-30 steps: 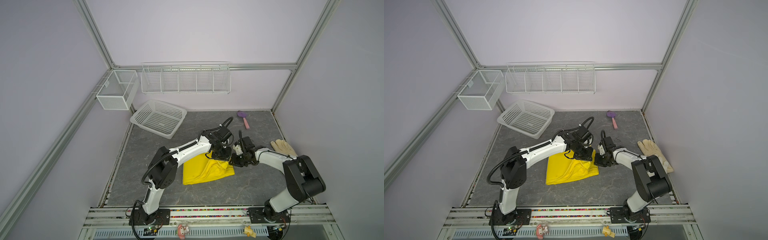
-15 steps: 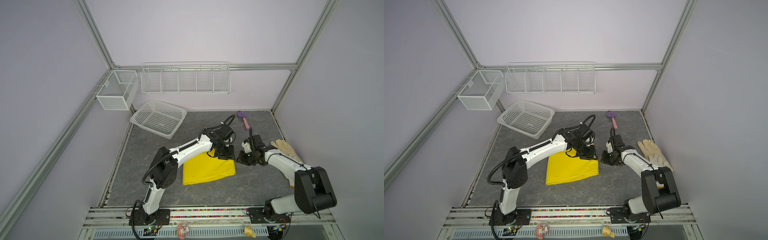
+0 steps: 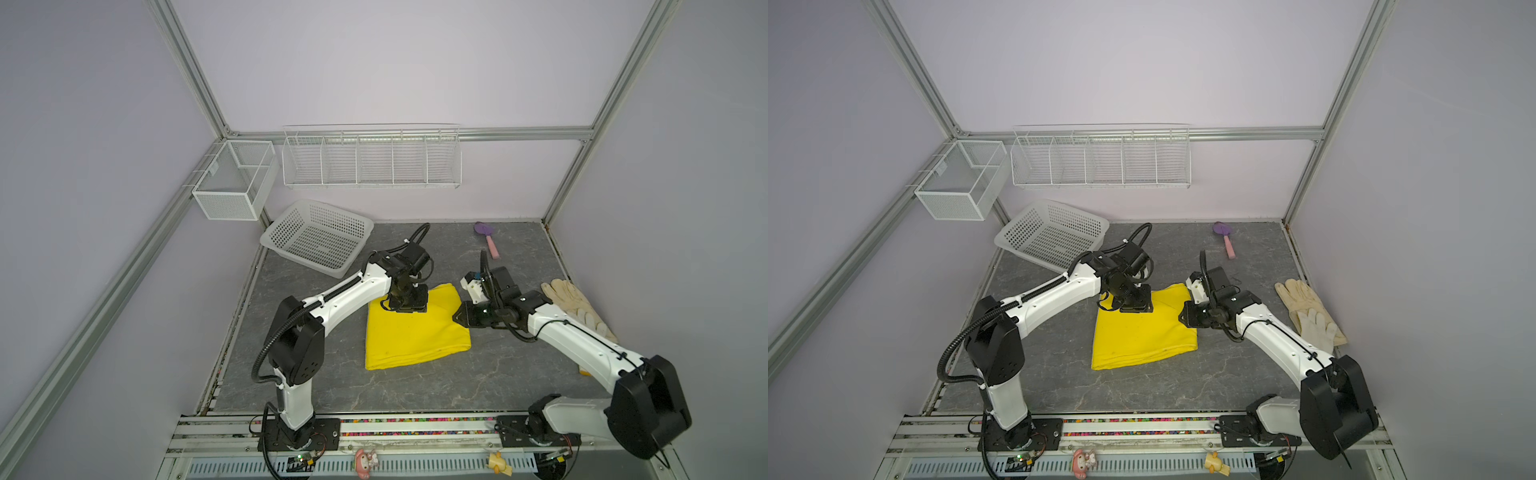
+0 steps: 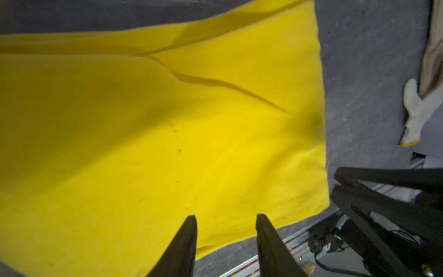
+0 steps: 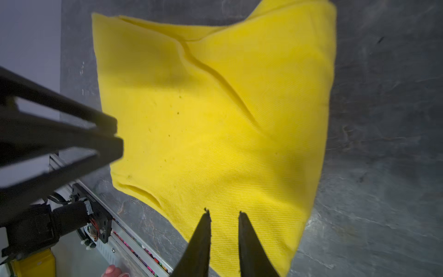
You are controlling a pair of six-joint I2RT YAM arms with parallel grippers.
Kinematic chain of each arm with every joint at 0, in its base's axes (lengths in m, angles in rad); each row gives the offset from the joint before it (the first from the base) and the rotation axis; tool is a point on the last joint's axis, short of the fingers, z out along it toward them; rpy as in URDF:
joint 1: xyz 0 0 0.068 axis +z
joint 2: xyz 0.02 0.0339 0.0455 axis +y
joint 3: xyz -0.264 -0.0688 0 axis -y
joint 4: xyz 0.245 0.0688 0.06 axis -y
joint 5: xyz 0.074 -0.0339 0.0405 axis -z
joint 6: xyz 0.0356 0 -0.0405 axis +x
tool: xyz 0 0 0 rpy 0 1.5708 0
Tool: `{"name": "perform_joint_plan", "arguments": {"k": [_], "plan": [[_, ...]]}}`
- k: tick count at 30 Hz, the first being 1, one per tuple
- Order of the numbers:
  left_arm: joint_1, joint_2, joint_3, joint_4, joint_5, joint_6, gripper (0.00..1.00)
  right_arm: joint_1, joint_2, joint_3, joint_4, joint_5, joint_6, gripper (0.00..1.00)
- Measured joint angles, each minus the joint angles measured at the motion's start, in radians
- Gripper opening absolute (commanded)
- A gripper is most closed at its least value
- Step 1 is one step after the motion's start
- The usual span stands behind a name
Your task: Fold and stack the trousers
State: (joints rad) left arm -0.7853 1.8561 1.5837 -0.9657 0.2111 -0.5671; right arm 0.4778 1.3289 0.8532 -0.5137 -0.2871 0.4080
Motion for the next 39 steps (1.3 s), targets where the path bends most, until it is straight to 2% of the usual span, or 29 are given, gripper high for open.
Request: {"name": "perform_joint_plan", "arguments": {"k": [6, 11, 19, 29, 39], "plan": [[0.099, 0.023, -0.003, 0.012, -0.118, 0.038, 0.42, 0.011, 0.057, -0.13, 0.014, 0.063, 0.004, 0.24], [0.142, 0.107, 0.035, -0.01, -0.183, 0.075, 0.42, 0.012, 0.066, -0.143, 0.033, 0.091, 0.004, 0.24], [0.148, 0.219, 0.052, -0.042, -0.246, 0.103, 0.42, 0.015, 0.055, -0.127, 0.025, 0.112, -0.011, 0.26], [0.152, 0.231, 0.055, -0.033, -0.259, 0.117, 0.43, 0.028, 0.042, 0.01, 0.035, 0.195, -0.034, 0.27], [0.17, 0.206, 0.115, -0.09, -0.278, 0.15, 0.45, 0.024, 0.295, 0.124, 0.211, 0.291, -0.05, 0.27]]}}
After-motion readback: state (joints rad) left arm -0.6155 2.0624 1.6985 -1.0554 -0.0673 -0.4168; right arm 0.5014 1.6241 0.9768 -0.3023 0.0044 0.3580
